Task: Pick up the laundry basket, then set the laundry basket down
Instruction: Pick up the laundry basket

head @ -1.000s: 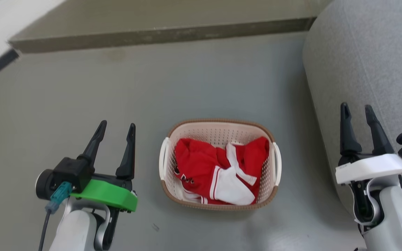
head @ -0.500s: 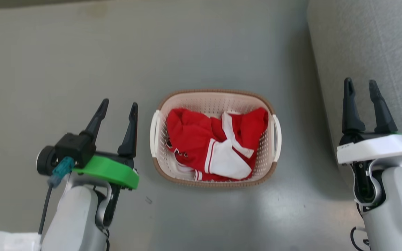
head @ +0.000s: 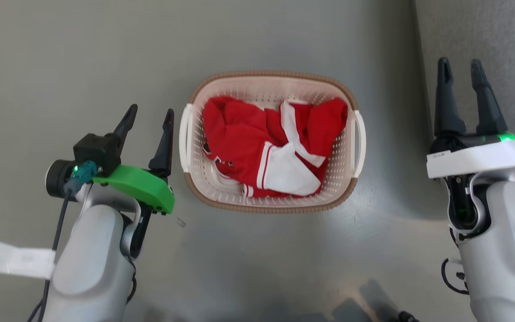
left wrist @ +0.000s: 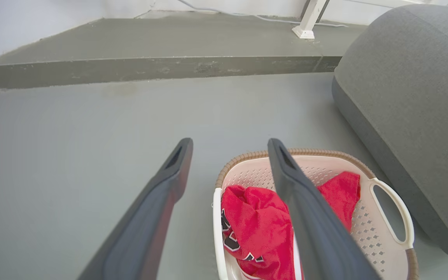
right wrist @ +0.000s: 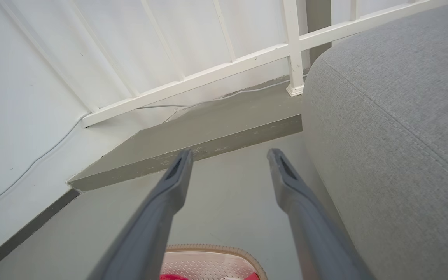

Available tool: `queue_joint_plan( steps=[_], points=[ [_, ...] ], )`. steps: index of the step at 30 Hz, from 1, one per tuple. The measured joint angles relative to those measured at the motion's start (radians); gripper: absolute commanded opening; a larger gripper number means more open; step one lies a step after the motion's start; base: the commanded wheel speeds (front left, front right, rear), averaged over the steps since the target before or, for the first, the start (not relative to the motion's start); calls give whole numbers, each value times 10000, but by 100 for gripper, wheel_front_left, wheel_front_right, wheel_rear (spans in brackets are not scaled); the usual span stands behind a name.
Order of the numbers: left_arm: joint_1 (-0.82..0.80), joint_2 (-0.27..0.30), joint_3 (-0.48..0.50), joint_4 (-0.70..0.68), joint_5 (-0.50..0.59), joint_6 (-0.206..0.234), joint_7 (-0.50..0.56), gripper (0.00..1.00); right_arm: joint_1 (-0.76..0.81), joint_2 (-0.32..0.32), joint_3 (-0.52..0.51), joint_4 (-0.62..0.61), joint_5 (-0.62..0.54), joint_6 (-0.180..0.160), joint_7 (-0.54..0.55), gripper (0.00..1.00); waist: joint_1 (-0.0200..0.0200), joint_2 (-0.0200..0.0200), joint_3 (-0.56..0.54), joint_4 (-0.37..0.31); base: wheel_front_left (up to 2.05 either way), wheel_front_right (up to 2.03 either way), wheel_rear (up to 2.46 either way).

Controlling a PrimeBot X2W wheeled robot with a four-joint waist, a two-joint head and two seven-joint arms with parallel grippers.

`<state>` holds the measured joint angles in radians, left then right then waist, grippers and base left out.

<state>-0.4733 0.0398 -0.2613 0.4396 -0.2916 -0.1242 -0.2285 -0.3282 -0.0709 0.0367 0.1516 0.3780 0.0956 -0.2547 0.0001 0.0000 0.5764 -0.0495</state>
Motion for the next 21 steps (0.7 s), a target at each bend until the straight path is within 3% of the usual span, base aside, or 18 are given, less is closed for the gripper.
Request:
queue_joint_plan(
  steps=[21],
  points=[
    [-2405, 50, -523, 3185, -671, -35, 1766, 100, -1079, 104, 359, 36, 0, 182, 0, 100, 0, 0, 1944, -563, 0, 0, 0]
  ],
)
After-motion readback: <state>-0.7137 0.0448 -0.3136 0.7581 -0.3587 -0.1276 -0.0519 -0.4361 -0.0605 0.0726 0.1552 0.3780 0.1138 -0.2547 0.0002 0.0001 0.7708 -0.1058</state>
